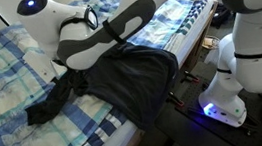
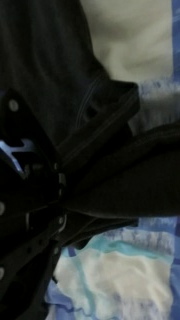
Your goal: Fold the sweatshirt
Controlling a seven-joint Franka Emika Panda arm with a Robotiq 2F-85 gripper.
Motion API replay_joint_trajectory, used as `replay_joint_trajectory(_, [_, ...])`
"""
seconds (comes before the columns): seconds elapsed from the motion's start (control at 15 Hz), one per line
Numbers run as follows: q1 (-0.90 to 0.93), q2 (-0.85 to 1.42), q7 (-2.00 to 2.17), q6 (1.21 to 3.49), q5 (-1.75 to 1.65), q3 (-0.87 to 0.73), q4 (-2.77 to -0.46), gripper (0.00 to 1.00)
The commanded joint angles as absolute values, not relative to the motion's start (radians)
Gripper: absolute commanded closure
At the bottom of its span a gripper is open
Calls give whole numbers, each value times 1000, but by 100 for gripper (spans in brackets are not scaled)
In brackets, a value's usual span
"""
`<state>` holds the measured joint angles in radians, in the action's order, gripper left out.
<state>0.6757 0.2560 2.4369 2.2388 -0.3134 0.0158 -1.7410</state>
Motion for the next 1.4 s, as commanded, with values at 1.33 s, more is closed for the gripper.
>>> replay_joint_trajectory(1.33, [346, -40, 2594, 2275, -342, 2, -2085, 67])
